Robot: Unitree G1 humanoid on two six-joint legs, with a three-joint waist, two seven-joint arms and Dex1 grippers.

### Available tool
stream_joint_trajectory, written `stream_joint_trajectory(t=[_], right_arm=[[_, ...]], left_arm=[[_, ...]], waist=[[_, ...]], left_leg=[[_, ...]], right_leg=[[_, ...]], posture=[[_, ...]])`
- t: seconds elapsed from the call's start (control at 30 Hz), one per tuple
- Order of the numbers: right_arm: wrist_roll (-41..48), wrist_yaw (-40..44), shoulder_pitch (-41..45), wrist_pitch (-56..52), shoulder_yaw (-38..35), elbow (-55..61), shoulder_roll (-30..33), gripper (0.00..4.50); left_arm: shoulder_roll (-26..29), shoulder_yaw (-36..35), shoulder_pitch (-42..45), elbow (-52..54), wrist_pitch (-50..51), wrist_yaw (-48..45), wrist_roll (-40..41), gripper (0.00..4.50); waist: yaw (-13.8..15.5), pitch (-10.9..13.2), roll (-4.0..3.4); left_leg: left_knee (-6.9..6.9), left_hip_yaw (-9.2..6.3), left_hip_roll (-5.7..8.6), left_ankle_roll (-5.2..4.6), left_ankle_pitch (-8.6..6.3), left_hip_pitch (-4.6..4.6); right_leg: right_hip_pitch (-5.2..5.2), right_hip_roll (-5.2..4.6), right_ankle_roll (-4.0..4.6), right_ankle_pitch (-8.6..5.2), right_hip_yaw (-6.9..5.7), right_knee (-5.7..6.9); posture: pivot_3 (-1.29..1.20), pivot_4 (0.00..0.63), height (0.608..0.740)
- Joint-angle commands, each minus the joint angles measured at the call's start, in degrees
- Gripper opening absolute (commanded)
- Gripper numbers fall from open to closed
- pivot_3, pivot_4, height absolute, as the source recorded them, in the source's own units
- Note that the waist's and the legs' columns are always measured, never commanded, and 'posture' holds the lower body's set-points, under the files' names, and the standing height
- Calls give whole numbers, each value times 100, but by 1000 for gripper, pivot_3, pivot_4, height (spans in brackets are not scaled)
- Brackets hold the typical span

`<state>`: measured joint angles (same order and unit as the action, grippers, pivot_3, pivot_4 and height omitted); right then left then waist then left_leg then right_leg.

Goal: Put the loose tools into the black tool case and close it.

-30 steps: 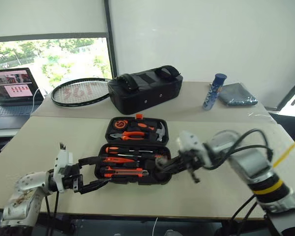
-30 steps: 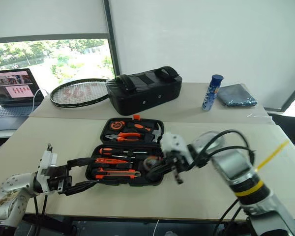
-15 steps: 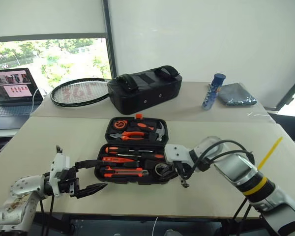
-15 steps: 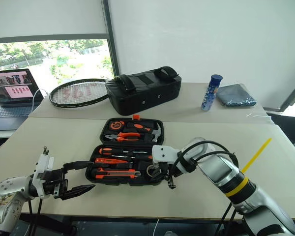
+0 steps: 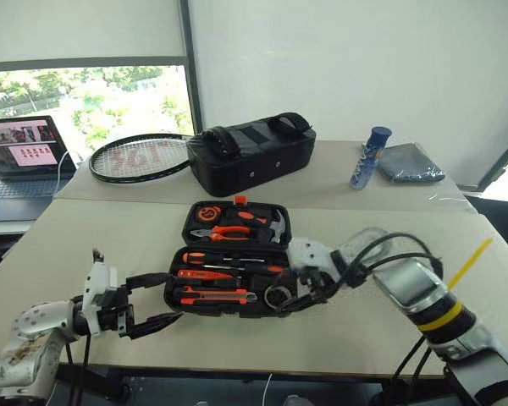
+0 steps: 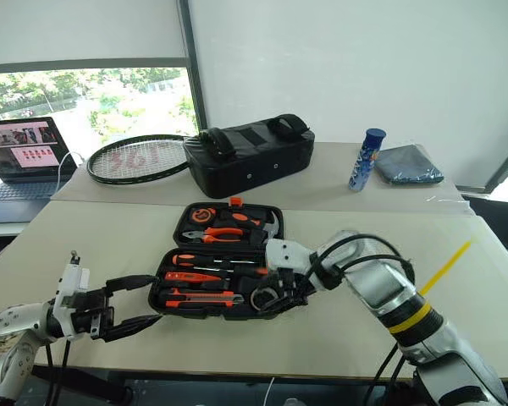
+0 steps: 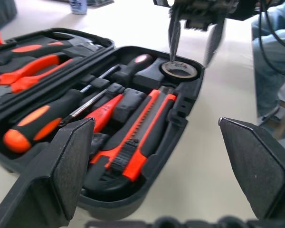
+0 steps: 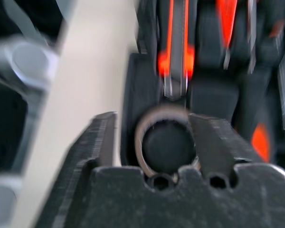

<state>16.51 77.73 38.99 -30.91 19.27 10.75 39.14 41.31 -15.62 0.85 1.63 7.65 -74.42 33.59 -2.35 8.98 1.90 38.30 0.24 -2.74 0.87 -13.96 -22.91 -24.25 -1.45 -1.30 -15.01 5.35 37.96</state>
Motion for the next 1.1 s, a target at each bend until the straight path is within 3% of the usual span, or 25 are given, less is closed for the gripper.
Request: stream_joint_trajectory(t=[0.03, 0.07, 0.17, 0.2, 0.37, 0.4, 0.57, 0.8, 1.1], right_arm=[[795, 35, -621, 295, -1255, 158, 215, 2965], [705, 3, -871, 535, -1394, 45, 309, 2965], [388, -165, -1475, 1176, -1621, -291, 518, 2233], [247, -391, -1632, 1445, -1715, -513, 478, 1826], [-670, -1605, -1890, 3090, -1842, -1800, 107, 174], [-823, -1793, -1863, 3345, -1802, -2033, 22, 0], [-1426, -2590, -1562, 4028, -1537, -2870, -448, 0], [-1775, -3011, -1174, 3843, -1134, -3160, -1061, 0], [-1541, -2626, -1750, 3039, -821, -1632, -1060, 0]], left_arm=[[150, -462, 235, -328, 292, 529, 97, 4500], [172, -493, 305, -498, 301, 692, -27, 4500], [205, -481, 501, -958, 269, 1220, -437, 4500], [186, -459, 598, -1050, 319, 1473, -557, 3950], [-92, -266, 1043, -1280, 432, 2458, -994, 2249], [-146, -189, 1091, -1335, 466, 2598, -1100, 1838], [-495, 227, 1399, -1530, 649, 3097, -1455, 132], [-792, 842, 1746, -1488, 1139, 3097, -1634, 14], [-601, 1235, 1193, -630, 1042, 2153, -1472, 14]], waist=[[26, 1, 4], [41, 0, 5], [55, 0, 7], [52, 0, 6], [-18, 2, 10], [-24, 2, 9], [-32, 2, 9], [-7, 2, 8], [9, 1, 6]], left_leg=[[1, -5, 0, 0, 0, 0], [1, -9, 0, 0, 0, 2], [2, -9, 5, 0, 0, 6], [1, -6, 6, 0, 0, 5], [2, -3, 6, 2, 1, 9], [2, -1, 6, 3, 2, 9], [-4, 2, 6, 3, 2, 13], [-2, -1, 9, 6, 4, 8], [-3, -2, 12, 6, 3, 4]], right_leg=[[3, 0, 0, 0, -5, -1], [8, 0, 0, 0, -10, -4], [13, -6, -1, -1, -13, -4], [10, -5, -1, -1, -9, -5], [9, -1, 0, 1, 0, 7], [7, 0, 2, 4, 4, 8], [6, 2, 3, 4, 10, 9], [3, 0, 2, 8, 12, 11], [4, -8, -1, 8, 9, 6]], posture=[[0, 150, 740], [0, 150, 740], [0, 150, 740], [0, 150, 740], [0, 150, 740], [0, 150, 740], [0, 150, 740], [0, 150, 740], [0, 150, 740]])
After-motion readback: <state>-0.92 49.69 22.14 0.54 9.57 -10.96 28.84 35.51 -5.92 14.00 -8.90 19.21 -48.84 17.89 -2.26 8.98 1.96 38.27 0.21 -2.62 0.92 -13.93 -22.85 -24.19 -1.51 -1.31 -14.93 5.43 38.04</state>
